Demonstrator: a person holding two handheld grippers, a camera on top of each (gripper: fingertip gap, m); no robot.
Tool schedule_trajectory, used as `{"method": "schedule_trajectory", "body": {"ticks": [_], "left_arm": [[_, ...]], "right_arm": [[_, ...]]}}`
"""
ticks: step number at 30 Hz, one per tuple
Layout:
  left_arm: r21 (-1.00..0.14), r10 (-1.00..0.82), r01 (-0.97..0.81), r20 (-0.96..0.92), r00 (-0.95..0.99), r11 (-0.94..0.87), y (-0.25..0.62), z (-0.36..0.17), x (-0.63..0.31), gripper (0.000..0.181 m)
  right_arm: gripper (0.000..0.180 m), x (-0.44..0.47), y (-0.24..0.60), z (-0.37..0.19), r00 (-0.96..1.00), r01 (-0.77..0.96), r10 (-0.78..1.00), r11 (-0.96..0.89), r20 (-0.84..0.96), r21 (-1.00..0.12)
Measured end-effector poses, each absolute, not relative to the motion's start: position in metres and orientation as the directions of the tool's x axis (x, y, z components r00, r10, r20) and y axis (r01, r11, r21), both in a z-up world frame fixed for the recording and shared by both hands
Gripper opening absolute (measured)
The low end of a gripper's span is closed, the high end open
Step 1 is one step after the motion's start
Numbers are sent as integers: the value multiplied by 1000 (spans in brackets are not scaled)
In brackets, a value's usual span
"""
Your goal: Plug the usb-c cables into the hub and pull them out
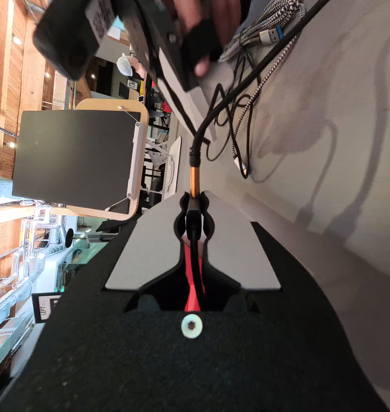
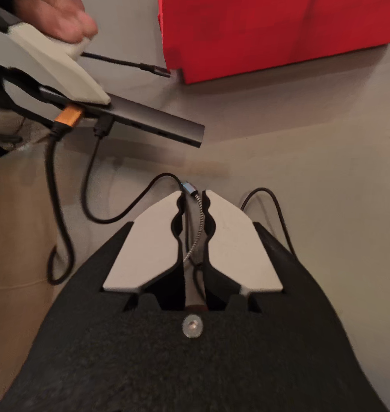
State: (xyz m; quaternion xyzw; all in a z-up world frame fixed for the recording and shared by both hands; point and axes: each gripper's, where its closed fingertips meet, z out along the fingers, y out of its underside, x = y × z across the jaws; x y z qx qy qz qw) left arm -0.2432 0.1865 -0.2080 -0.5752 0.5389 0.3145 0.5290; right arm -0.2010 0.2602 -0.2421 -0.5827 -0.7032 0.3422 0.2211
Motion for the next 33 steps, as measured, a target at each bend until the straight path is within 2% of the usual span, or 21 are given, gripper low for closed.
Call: {"method": "schedule_trajectory", "body": {"ticks": [4, 8, 10, 12, 19, 23, 25, 33], "left_arm": [[-243, -302, -960, -934, 192, 141, 185, -214, -242, 9], [-261, -319, -955, -925, 207, 139, 184, -218, -244, 9], [-272, -321, -953, -922, 219, 132, 187, -218, -247, 9], [-283, -318, -952, -919, 233, 121, 189, -218, -251, 9], [-262, -242, -960, -942, 232, 102, 198, -208, -256, 9], [-228, -205, -965, -958, 199, 129, 199, -203, -245, 9], [-214, -189, -968, -964, 187, 134, 200, -201, -240, 9], [-275, -204, -953, -947, 247, 124, 204, -198, -234, 9]], "right_arm": [[15, -206, 264, -268, -318, 730, 944, 181, -92, -659], [16, -209, 260, -276, -353, 730, 923, 169, -152, -663], [6, -209, 257, -279, -361, 737, 918, 170, -167, -654], [5, -212, 257, -274, -363, 715, 918, 164, -160, -680], [4, -202, 247, -199, -170, 579, 966, -61, -194, -813], [4, -196, 237, -192, -45, 640, 966, -167, -254, -750], [4, -200, 232, -187, -19, 613, 930, -279, -367, -740], [4, -198, 228, -201, 0, 647, 940, -260, -341, -717]]}}
